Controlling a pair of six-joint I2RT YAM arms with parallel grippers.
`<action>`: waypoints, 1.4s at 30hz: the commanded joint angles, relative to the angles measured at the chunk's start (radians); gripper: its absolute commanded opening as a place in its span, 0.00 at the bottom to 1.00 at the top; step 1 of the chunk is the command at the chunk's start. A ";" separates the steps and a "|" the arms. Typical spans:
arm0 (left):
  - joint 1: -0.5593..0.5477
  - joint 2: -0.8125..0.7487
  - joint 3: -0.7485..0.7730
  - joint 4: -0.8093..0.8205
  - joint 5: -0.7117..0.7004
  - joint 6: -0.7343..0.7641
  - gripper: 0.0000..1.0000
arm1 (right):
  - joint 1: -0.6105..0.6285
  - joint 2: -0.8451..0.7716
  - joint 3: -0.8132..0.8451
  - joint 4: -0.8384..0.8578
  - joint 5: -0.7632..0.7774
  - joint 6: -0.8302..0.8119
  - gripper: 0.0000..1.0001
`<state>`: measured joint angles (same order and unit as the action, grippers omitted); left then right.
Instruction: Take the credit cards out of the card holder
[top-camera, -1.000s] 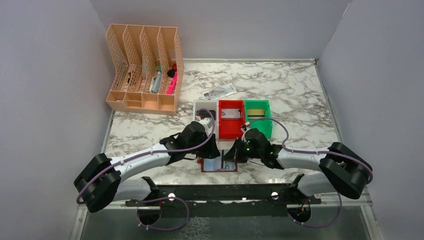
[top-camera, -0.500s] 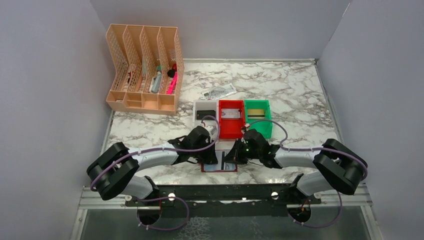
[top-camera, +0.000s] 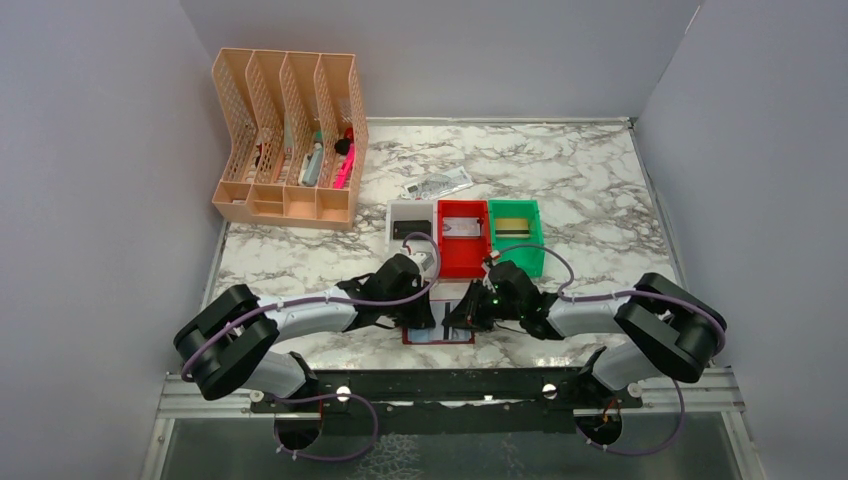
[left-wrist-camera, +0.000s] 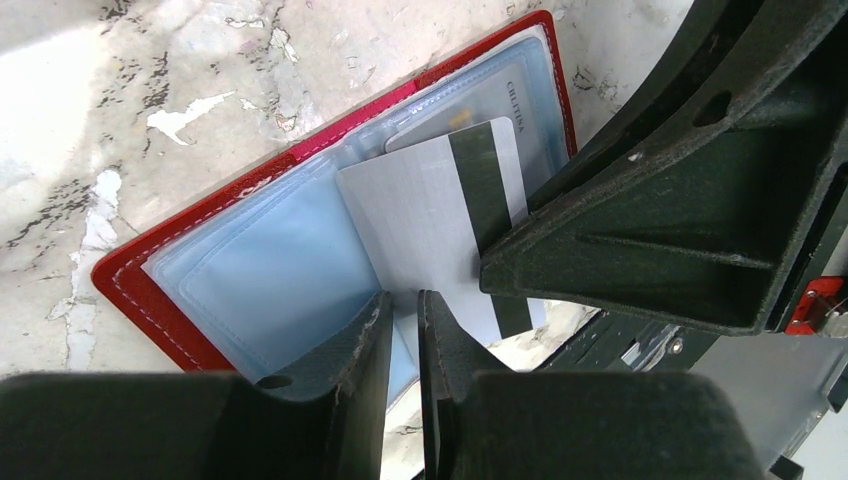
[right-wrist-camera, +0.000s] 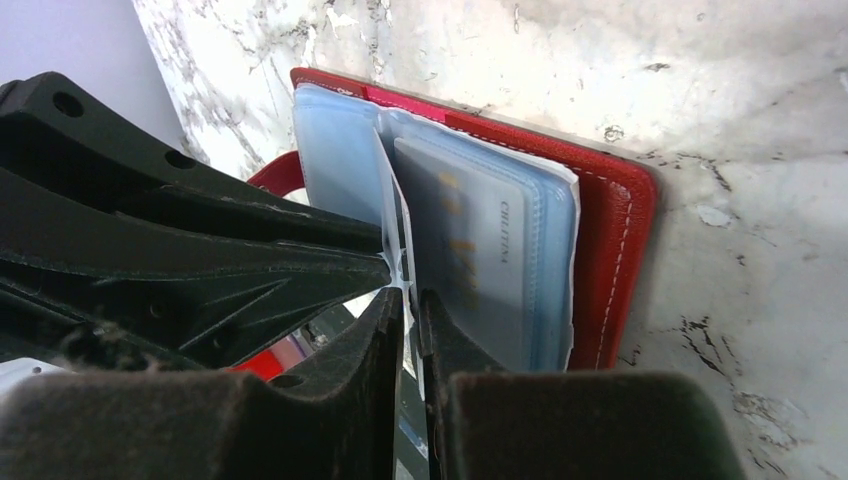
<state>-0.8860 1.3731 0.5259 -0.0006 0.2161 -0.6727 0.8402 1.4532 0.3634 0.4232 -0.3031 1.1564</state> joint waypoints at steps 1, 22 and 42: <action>-0.010 0.007 -0.026 -0.034 -0.037 0.005 0.20 | -0.006 0.010 -0.014 0.061 -0.027 0.015 0.15; -0.009 -0.152 0.042 -0.132 -0.120 0.048 0.33 | -0.006 -0.246 -0.010 -0.205 0.162 -0.126 0.01; -0.009 -0.328 0.097 -0.301 -0.366 0.102 0.55 | -0.006 -0.506 0.024 -0.331 0.308 -0.384 0.01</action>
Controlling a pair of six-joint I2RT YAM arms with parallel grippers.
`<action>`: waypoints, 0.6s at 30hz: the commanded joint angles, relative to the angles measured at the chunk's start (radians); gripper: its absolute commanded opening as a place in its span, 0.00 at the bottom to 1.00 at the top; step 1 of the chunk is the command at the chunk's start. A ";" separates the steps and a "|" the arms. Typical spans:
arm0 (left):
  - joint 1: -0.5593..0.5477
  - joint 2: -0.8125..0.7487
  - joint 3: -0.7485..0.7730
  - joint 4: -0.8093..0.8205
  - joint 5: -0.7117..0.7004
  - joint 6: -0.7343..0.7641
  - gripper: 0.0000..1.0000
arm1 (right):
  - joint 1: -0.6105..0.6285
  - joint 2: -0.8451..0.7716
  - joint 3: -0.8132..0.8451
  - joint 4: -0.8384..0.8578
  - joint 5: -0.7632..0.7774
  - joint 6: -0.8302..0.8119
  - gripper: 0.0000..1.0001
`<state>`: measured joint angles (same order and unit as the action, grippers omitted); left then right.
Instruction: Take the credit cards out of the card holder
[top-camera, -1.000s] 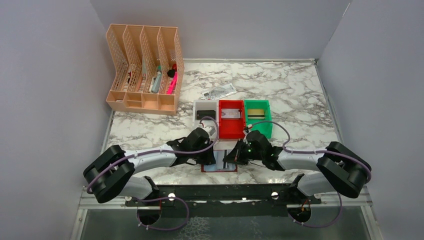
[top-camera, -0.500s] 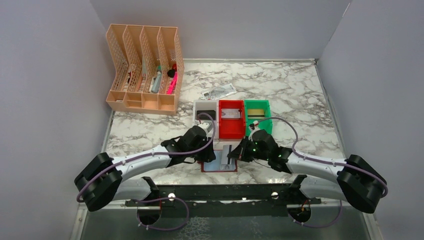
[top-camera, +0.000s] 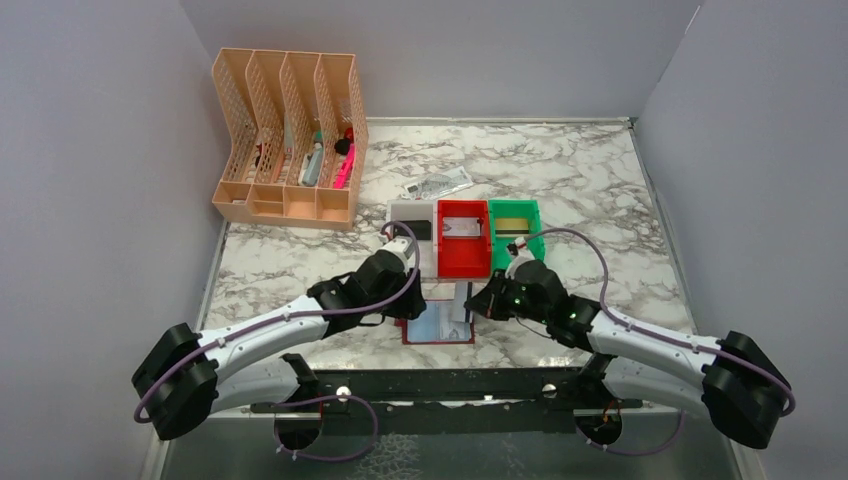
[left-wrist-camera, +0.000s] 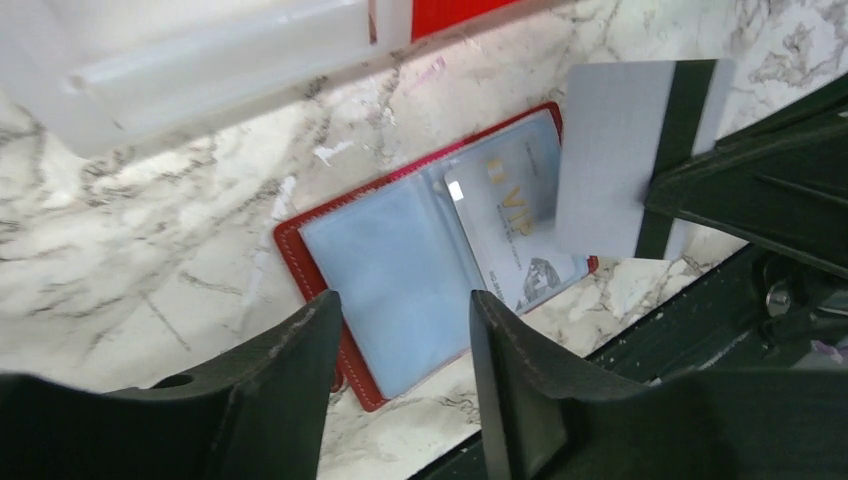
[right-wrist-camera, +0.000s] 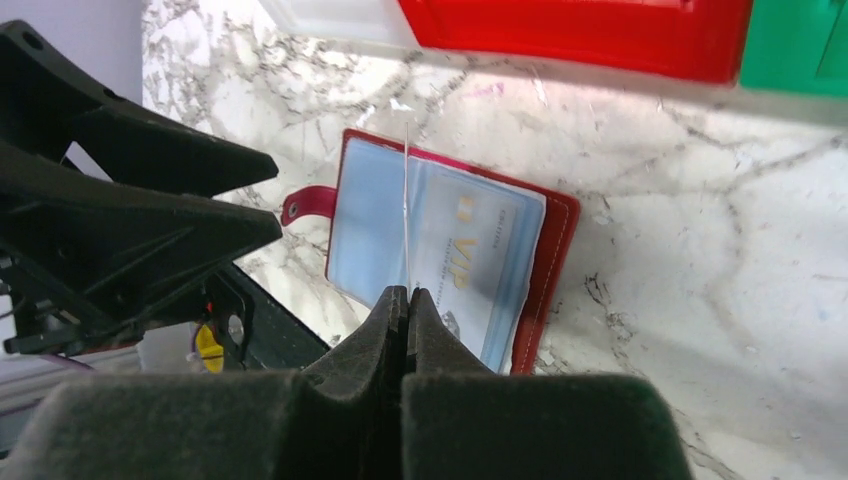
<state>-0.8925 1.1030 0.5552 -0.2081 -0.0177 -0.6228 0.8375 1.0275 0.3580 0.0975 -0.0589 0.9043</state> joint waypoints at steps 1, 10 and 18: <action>-0.002 -0.072 0.083 -0.130 -0.160 0.063 0.61 | -0.003 -0.105 0.029 -0.005 0.081 -0.161 0.01; 0.058 -0.168 0.190 -0.309 -0.323 0.148 0.94 | -0.003 -0.270 0.035 0.005 0.372 -0.425 0.01; 0.270 -0.132 0.189 -0.316 -0.275 0.215 0.99 | -0.003 -0.129 0.136 0.040 0.523 -0.679 0.01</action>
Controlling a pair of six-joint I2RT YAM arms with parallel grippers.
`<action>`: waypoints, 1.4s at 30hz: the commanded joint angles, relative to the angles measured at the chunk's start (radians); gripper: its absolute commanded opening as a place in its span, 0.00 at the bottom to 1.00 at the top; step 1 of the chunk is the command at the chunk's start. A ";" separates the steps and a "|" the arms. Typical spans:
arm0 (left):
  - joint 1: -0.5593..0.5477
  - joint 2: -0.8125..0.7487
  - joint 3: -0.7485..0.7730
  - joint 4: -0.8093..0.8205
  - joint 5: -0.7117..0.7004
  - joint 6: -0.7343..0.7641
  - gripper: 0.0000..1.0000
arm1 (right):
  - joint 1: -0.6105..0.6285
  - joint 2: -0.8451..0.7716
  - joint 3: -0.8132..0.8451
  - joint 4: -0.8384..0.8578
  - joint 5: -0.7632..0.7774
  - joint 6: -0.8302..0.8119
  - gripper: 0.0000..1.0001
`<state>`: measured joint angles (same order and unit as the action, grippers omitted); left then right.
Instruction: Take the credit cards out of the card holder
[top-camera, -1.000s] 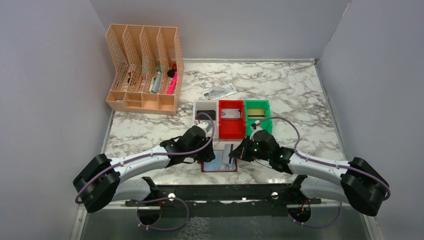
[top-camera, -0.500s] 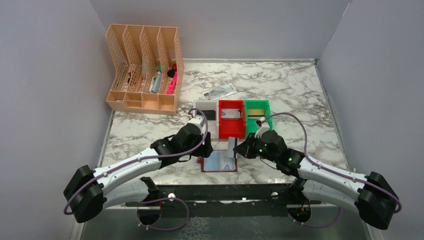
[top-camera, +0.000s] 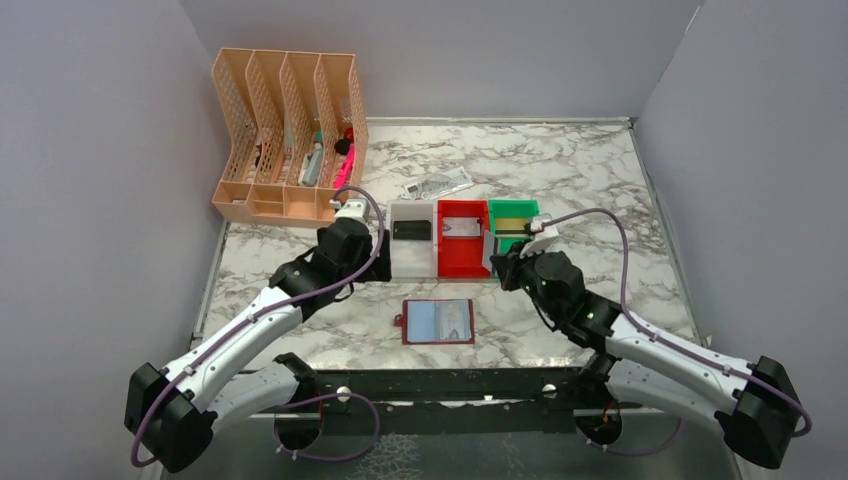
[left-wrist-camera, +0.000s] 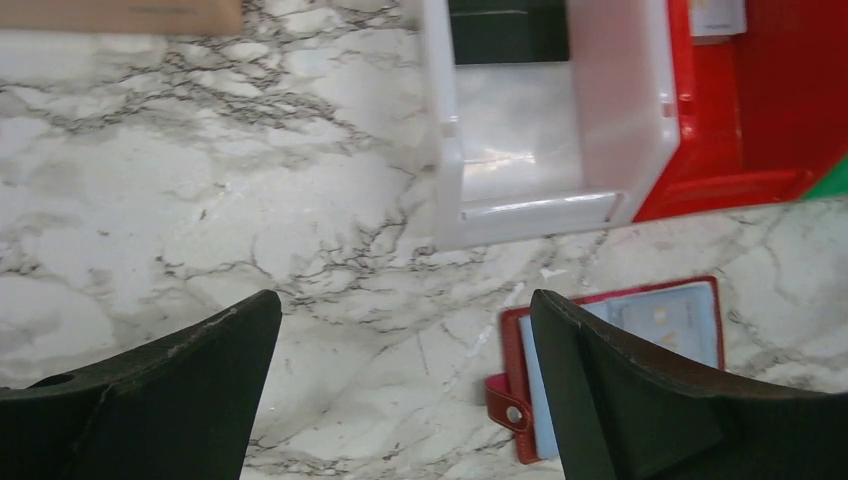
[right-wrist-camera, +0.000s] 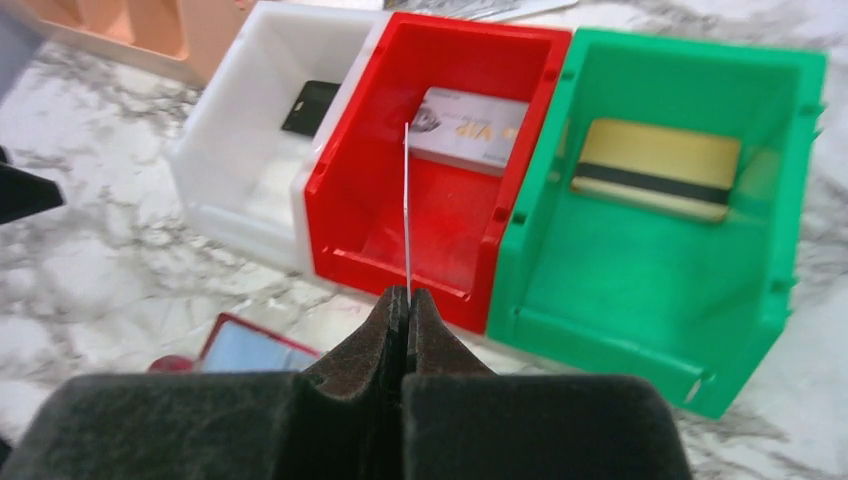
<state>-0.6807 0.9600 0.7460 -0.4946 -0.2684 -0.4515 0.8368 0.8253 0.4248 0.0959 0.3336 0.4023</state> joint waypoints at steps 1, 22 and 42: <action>0.059 0.006 -0.018 -0.019 -0.034 0.043 0.99 | -0.002 0.104 0.081 0.057 0.135 -0.222 0.01; 0.059 -0.028 -0.023 -0.010 -0.094 0.074 0.99 | -0.034 0.688 0.401 0.227 0.043 -0.828 0.02; 0.059 -0.087 -0.043 -0.001 -0.114 0.073 0.99 | -0.104 0.921 0.479 0.207 -0.099 -1.118 0.01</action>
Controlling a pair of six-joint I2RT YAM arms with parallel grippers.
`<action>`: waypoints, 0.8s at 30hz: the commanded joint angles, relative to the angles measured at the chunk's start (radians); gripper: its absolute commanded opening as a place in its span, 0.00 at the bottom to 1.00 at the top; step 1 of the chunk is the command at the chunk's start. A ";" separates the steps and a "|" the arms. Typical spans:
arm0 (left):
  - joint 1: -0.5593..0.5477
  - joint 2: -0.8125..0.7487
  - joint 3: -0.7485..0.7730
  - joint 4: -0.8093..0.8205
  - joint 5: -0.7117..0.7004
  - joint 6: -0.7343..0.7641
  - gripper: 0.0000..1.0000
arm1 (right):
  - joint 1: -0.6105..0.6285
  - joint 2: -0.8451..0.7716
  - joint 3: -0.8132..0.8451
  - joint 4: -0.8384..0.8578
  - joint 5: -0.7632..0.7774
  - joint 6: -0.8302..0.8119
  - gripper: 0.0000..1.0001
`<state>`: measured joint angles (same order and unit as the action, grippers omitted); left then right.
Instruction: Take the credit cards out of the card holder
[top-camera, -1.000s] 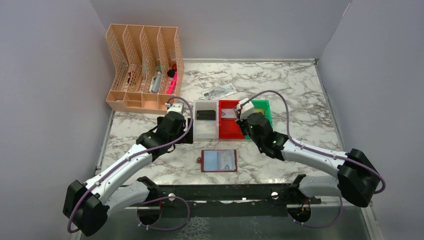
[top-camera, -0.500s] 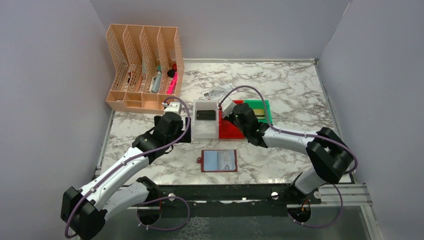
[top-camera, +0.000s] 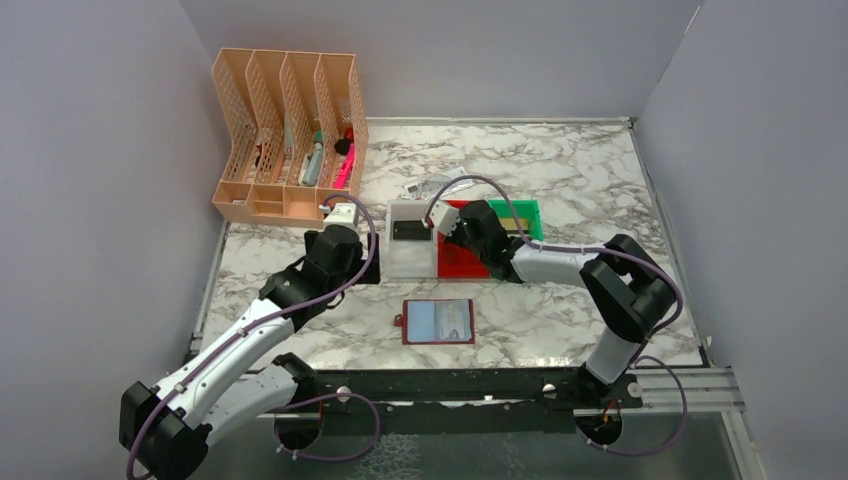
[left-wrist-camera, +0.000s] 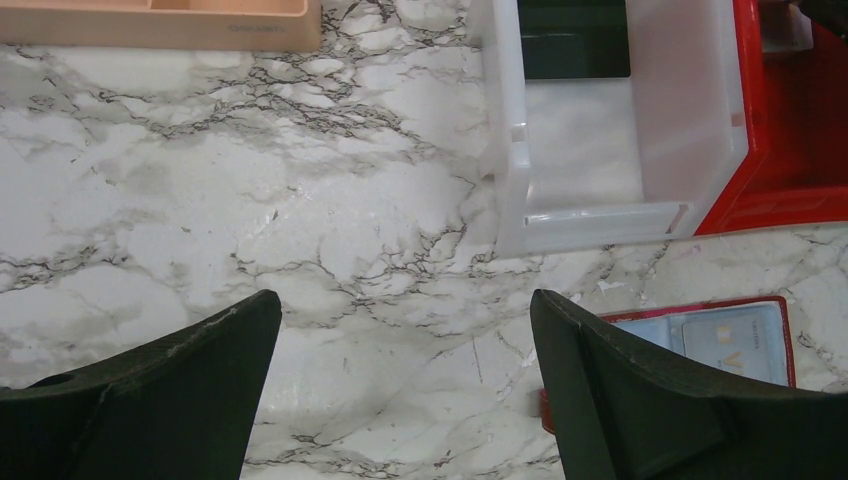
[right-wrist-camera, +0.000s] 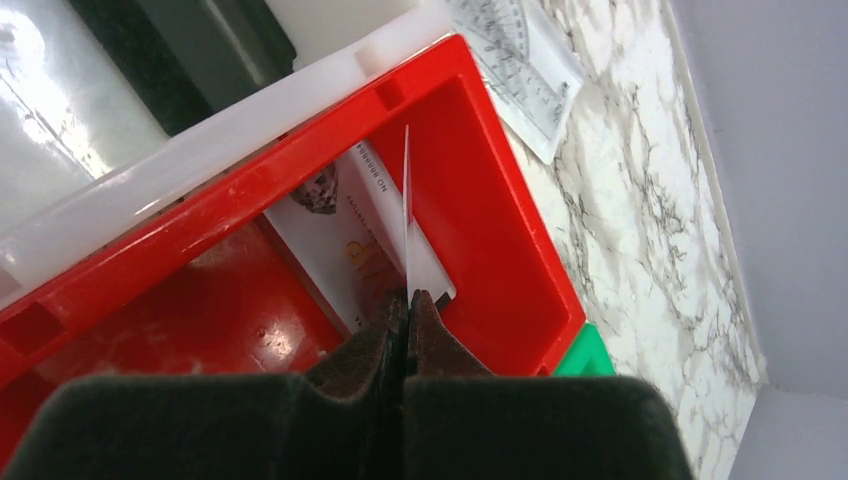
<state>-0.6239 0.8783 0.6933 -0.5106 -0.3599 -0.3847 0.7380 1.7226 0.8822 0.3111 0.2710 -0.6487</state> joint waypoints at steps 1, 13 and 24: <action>0.003 -0.005 0.009 0.015 -0.024 0.008 0.99 | -0.005 0.024 0.024 -0.007 -0.040 -0.069 0.01; 0.002 0.007 0.009 0.014 -0.021 0.013 0.99 | -0.009 0.074 0.110 -0.181 -0.064 -0.013 0.12; 0.003 0.026 0.011 0.014 -0.008 0.015 0.99 | -0.015 0.070 0.096 -0.195 -0.057 0.003 0.19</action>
<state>-0.6239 0.8997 0.6933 -0.5110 -0.3599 -0.3801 0.7307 1.7855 0.9798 0.1249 0.2192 -0.6548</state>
